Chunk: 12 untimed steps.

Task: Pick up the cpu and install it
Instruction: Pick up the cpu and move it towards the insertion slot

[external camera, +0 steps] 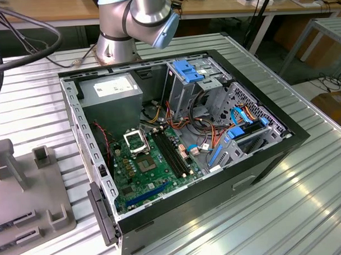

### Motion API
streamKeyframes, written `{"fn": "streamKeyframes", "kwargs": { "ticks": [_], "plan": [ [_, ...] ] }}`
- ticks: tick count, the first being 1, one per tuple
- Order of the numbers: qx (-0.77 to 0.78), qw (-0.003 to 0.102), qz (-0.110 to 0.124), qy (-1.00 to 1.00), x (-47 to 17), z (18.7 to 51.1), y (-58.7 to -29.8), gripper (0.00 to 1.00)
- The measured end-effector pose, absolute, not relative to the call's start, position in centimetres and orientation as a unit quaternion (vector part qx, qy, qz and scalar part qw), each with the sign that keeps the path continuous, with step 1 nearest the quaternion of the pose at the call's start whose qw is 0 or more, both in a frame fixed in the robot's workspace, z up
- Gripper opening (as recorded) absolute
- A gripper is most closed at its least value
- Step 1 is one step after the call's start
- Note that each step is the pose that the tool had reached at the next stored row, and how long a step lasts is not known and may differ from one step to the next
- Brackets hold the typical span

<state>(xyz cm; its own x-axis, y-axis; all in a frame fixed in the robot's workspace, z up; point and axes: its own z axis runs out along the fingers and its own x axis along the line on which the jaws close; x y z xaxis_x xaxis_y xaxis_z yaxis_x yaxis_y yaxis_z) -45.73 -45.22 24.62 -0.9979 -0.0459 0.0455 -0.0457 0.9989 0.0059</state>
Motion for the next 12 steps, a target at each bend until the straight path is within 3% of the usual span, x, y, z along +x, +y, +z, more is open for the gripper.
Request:
{"fn": "streamKeyframes", "kwargs": {
  "ticks": [12],
  "plan": [
    [0.023, 0.023, -0.002, -0.999, -45.7, 25.7, -45.2, 0.47]
  ]
}}
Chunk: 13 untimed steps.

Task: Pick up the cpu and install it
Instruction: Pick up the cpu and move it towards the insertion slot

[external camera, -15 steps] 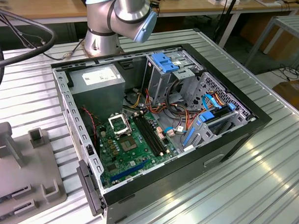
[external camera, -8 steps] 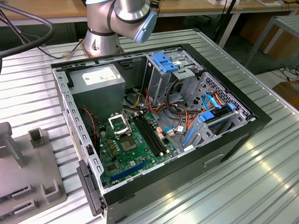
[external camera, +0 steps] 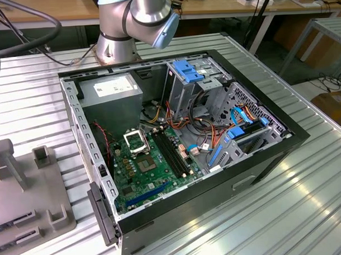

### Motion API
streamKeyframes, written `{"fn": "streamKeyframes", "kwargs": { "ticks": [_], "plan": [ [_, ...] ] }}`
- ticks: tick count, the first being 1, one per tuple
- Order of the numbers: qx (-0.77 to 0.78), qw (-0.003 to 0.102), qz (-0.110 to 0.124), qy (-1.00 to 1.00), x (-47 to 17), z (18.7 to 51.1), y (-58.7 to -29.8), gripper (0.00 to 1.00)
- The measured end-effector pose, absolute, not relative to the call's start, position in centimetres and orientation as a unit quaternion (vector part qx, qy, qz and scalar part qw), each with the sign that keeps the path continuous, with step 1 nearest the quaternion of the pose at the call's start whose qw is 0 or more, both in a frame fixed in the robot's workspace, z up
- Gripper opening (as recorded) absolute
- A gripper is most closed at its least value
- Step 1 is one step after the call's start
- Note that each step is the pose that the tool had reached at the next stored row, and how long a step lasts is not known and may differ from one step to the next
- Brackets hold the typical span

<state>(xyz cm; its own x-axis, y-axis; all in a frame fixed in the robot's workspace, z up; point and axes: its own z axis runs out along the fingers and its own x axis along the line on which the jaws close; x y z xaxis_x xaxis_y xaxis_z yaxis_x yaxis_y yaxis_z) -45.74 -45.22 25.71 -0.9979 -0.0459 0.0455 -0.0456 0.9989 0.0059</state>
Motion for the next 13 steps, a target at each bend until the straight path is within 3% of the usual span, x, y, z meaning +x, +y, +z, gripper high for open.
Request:
{"fn": "streamKeyframes", "kwargs": {
  "ticks": [13],
  "plan": [
    [0.023, 0.023, -0.002, -0.999, -45.7, 26.9, -45.2, 0.47]
  ]
}}
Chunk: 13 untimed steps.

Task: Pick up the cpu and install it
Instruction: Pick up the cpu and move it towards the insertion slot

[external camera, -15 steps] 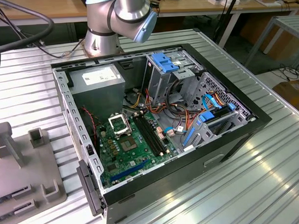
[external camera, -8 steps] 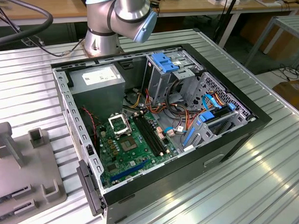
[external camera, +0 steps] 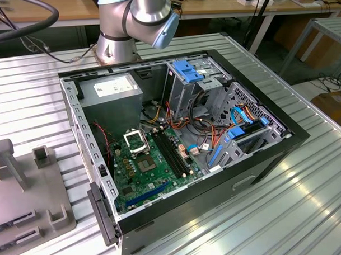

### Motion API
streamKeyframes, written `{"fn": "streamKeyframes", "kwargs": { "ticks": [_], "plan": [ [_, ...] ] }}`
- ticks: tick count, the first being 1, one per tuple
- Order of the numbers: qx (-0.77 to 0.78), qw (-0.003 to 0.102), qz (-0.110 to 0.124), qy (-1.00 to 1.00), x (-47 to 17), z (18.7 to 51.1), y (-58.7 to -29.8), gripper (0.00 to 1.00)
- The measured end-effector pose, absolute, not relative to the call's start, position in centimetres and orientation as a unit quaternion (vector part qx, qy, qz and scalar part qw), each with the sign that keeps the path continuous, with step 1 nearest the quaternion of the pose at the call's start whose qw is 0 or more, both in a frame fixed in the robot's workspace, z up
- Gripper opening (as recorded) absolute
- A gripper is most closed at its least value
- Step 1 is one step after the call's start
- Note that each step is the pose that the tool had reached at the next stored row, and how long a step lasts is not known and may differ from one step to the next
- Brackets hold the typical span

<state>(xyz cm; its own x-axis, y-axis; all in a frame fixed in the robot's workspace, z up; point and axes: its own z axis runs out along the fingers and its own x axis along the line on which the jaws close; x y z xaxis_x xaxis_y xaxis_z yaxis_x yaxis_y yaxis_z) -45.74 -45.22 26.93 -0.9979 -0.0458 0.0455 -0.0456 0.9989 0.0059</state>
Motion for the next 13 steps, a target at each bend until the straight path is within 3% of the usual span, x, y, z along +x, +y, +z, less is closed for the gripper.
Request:
{"fn": "streamKeyframes", "kwargs": {
  "ticks": [13],
  "plan": [
    [0.023, 0.023, -0.002, -0.999, -45.7, 28.2, -45.2, 0.47]
  ]
}}
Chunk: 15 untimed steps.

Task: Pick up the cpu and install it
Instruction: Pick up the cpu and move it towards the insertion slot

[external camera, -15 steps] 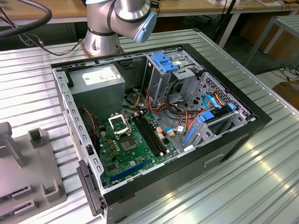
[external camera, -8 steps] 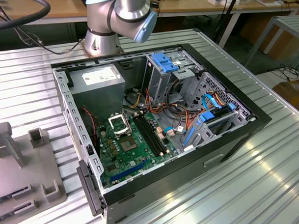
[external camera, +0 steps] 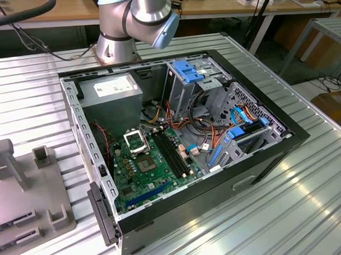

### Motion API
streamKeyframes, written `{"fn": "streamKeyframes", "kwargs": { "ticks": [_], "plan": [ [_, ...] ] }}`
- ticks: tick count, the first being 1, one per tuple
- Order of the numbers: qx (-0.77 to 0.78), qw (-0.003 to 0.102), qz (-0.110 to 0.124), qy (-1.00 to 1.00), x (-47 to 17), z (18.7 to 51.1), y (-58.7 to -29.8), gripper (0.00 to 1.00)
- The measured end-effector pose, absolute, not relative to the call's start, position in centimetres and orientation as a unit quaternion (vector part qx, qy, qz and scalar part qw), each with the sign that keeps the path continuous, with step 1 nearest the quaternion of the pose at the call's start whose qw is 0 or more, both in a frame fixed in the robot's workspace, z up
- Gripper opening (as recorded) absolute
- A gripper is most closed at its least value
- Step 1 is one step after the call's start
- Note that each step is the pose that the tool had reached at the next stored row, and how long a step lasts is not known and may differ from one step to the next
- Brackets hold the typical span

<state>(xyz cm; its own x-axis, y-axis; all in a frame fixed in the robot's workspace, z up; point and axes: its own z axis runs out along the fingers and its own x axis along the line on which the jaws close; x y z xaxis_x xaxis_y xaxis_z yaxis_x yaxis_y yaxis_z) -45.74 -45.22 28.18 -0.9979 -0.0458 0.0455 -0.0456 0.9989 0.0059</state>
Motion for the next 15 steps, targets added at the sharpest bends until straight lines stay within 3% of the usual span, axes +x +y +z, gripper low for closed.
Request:
{"fn": "streamKeyframes", "kwargs": {
  "ticks": [15],
  "plan": [
    [0.023, 0.023, -0.002, -0.999, -45.7, 29.9, -45.2, 0.47]
  ]
}}
